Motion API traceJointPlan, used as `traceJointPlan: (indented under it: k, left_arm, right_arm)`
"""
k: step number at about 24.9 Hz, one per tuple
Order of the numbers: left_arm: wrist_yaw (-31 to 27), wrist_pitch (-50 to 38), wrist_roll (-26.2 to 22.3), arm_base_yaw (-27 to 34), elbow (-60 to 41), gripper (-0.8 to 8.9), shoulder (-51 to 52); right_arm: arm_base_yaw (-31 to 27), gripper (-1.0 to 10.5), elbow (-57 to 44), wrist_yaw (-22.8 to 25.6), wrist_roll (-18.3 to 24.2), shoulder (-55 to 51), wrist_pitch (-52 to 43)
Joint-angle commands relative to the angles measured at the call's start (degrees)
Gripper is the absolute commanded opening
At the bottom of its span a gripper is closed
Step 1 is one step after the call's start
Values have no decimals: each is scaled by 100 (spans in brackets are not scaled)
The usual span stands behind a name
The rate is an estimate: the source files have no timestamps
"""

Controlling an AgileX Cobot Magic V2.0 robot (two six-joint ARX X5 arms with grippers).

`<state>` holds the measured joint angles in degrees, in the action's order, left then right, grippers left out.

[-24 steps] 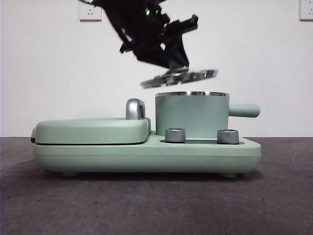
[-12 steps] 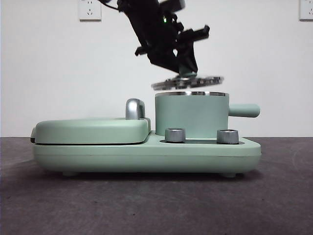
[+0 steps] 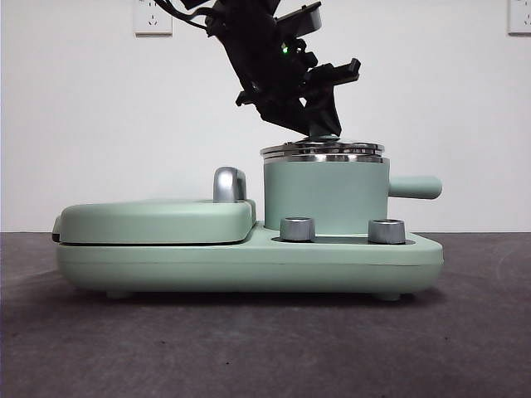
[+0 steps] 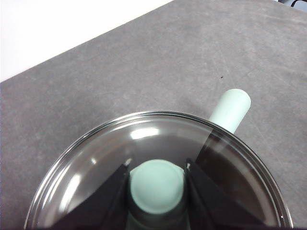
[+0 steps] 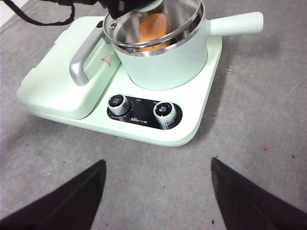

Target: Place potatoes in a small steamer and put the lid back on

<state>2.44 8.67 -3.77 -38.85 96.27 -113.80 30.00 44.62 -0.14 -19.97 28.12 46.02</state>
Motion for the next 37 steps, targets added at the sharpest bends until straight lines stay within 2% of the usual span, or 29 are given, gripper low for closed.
traceJointPlan:
  k: [1, 7, 18, 26, 37]
  left_arm:
    - [83, -85, -33, -83, 162, 14, -243]
    - [87, -155, -192, -118, 162, 14, -251]
    - [74, 107, -199, -164, 162, 14, -251]
    - [-420, 264, -507, -243, 173, 14, -251]
    - [-417, 695, -498, -243, 455, 14, -251]
  right_arm:
    - [42, 343, 15, 20, -17, 24, -59]
    - [42, 343, 15, 28, -15, 24, -61]
    - [42, 343, 15, 61, -17, 24, -61]
    - [42, 343, 15, 61, -20, 24, -59]
    - [42, 343, 15, 61, -20, 24, -61]
